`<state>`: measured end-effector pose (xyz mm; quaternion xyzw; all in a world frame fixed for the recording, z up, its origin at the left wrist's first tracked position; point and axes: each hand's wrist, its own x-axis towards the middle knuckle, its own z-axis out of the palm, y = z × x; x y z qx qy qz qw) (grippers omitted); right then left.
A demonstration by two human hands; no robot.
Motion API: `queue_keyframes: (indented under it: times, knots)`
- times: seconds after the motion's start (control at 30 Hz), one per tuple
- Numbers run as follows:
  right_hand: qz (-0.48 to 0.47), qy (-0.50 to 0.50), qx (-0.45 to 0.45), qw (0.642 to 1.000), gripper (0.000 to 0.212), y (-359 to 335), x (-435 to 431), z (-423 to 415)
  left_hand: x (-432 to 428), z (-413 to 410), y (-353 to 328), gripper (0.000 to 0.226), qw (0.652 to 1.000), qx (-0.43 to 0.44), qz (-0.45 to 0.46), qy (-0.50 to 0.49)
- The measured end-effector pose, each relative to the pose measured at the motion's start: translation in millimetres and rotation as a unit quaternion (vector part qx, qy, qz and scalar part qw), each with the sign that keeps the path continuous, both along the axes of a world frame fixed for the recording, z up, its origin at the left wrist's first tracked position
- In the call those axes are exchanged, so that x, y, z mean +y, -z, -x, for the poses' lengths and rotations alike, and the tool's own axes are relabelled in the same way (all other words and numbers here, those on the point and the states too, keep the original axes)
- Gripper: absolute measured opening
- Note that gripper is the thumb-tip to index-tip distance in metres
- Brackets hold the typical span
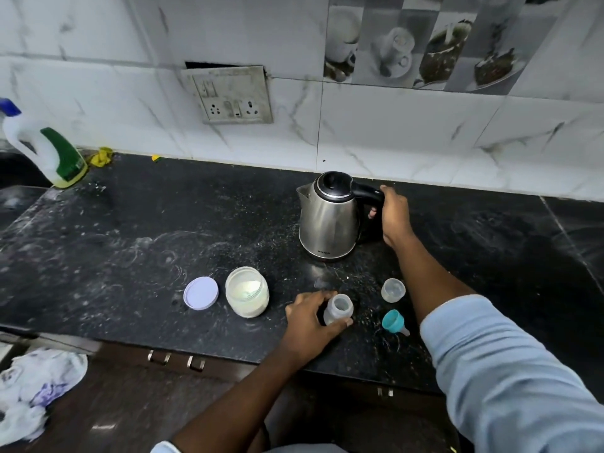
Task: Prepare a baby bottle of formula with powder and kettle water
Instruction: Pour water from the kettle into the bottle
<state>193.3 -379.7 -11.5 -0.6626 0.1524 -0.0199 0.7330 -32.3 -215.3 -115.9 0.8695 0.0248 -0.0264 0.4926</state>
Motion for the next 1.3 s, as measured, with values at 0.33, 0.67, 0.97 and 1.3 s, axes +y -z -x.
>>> queue_keyframes:
  times: [0.33,0.67,0.97,1.3]
  knots:
    - [0.005,0.093,-0.047,0.994,0.029,-14,-3,-4,-1,2,-1,0.053,0.994,0.016,0.112,-0.003]
    - [0.094,0.055,-0.155,0.982,0.032,-137,-52,31,0,9,-24,0.047,0.976,-0.072,0.201,-0.044]
    - [0.188,0.007,-0.172,0.967,0.034,-163,-79,92,11,11,-72,0.047,0.935,-0.105,0.331,-0.073]
    - [0.311,-0.019,-0.202,0.929,0.061,-179,-88,118,12,10,-104,0.046,0.928,-0.128,0.347,-0.048]
